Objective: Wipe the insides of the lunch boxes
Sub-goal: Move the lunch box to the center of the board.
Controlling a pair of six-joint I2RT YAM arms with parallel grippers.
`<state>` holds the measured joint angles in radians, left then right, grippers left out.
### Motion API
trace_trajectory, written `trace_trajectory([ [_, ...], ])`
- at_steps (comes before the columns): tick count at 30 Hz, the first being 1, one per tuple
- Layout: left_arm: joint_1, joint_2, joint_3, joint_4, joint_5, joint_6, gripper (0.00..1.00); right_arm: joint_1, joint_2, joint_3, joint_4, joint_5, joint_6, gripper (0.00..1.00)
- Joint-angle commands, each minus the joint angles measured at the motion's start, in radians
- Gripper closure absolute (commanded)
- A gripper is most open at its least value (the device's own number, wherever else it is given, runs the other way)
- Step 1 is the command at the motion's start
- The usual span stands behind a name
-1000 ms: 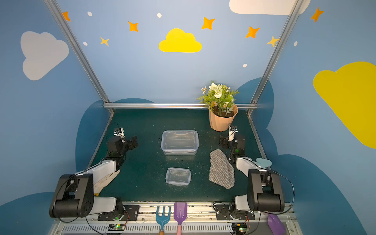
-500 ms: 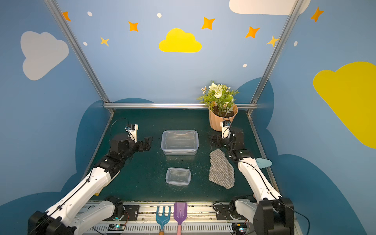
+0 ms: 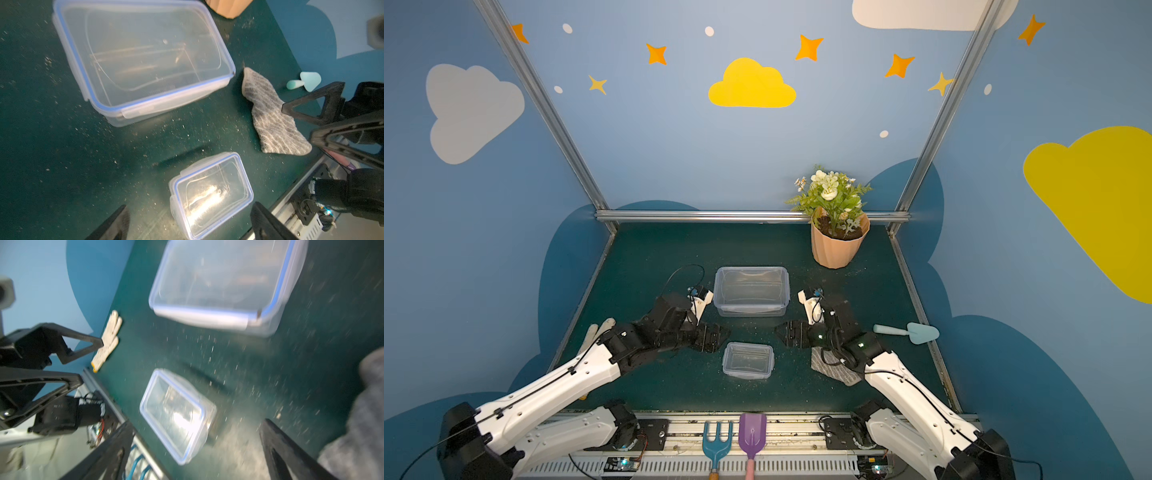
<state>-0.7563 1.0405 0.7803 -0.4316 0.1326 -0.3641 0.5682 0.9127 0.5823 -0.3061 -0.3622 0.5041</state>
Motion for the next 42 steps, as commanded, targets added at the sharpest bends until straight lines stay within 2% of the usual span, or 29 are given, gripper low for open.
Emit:
trace_trajectory([
  [1, -0.037, 0.031, -0.017, -0.043, 0.029, -0.070, 0.09, 0.058, -0.040, -0.049, -0.017, -0.010, 0.152, 0.09],
  [9, -0.063, 0.120, 0.003, -0.048, 0.146, -0.165, 0.09, 0.191, -0.119, -0.141, 0.025, 0.037, 0.394, 0.15],
  [16, -0.064, 0.151, -0.041, -0.006, 0.101, -0.229, 0.08, 0.220, -0.159, -0.296, 0.242, 0.054, 0.514, 0.21],
  [18, -0.065, 0.153, -0.080, 0.049, 0.089, -0.282, 0.08, 0.223, -0.147, -0.326, 0.305, 0.048, 0.527, 0.26],
  [22, -0.094, 0.161, -0.158, 0.201, 0.086, -0.390, 0.08, 0.218, -0.107, -0.324, 0.289, 0.026, 0.496, 0.25],
  [26, -0.143, 0.207, -0.154, 0.223, -0.001, -0.430, 0.07, 0.207, -0.089, -0.342, 0.327, 0.010, 0.506, 0.25],
  [33, -0.158, 0.320, -0.092, 0.181, -0.035, -0.456, 0.05, 0.179, -0.035, -0.329, 0.376, -0.022, 0.510, 0.25],
  [42, -0.159, 0.251, -0.144, 0.221, -0.062, -0.515, 0.03, 0.170, 0.237, -0.240, 0.547, -0.128, 0.507, 0.26],
])
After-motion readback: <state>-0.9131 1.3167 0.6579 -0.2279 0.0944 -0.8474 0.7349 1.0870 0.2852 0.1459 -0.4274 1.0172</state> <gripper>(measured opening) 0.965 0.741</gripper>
